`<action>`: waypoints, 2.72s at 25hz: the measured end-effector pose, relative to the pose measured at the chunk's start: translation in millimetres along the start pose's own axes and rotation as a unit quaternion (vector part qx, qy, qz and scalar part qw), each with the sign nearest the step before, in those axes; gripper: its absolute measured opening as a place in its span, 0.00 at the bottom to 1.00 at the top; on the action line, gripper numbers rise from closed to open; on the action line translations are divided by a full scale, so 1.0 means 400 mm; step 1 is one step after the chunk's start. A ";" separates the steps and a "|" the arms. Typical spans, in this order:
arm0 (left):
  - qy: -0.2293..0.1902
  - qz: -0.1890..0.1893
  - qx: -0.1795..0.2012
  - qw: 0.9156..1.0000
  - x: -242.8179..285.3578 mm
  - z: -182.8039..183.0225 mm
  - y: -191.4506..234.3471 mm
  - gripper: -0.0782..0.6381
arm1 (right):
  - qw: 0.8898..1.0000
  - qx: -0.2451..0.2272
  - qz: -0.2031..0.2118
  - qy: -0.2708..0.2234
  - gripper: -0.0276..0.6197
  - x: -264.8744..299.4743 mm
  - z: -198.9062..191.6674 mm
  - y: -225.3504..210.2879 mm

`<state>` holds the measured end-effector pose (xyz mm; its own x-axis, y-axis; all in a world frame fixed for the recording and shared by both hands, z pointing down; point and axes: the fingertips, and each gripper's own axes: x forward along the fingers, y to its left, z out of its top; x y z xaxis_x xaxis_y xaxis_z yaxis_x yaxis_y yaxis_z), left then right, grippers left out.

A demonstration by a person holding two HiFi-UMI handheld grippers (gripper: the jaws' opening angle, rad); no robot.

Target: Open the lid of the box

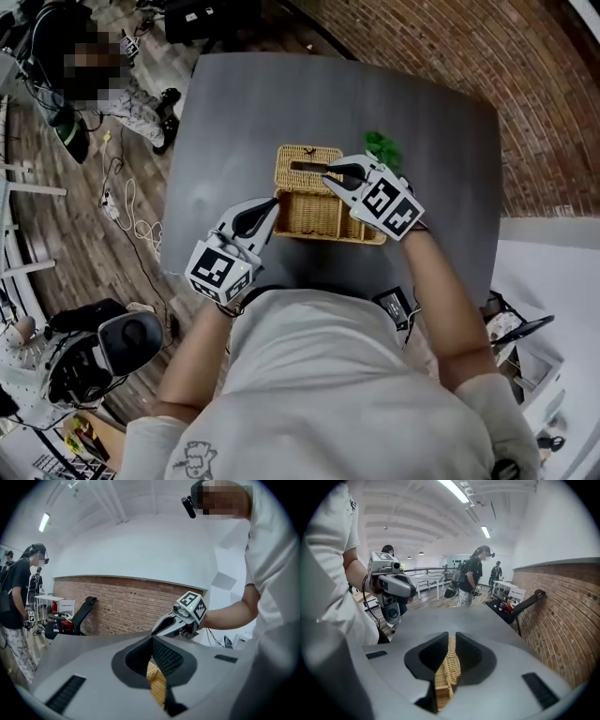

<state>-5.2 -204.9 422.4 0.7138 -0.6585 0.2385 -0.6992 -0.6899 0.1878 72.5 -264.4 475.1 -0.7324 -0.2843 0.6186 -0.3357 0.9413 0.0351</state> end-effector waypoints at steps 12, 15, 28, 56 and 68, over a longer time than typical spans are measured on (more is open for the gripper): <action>-0.025 0.021 0.021 0.999 -0.069 0.066 -0.123 0.12 | 0.996 -0.014 -0.024 -0.081 0.06 -0.154 0.064 0.138; -0.029 0.018 0.025 0.999 -0.091 0.076 -0.140 0.12 | 0.993 0.006 -0.023 -0.117 0.05 -0.184 0.094 0.173; -0.050 -0.019 0.038 0.998 -0.231 0.126 -0.131 0.12 | 0.981 0.049 -0.055 -0.180 0.05 -0.224 0.209 0.347; -0.069 -0.074 0.045 0.994 -0.611 0.053 -0.137 0.12 | 0.971 0.053 -0.132 -0.193 0.05 -0.179 0.309 0.677; -0.089 -0.034 0.039 0.995 -0.566 0.043 -0.277 0.12 | 0.973 0.007 -0.089 -0.211 0.05 -0.306 0.245 0.724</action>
<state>-88.7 15.4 331.2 0.7598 -0.6479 0.0548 -0.6491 -0.7510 0.1208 6.8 25.3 332.7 -0.8389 -0.4956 0.2251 -0.4861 0.8682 0.0996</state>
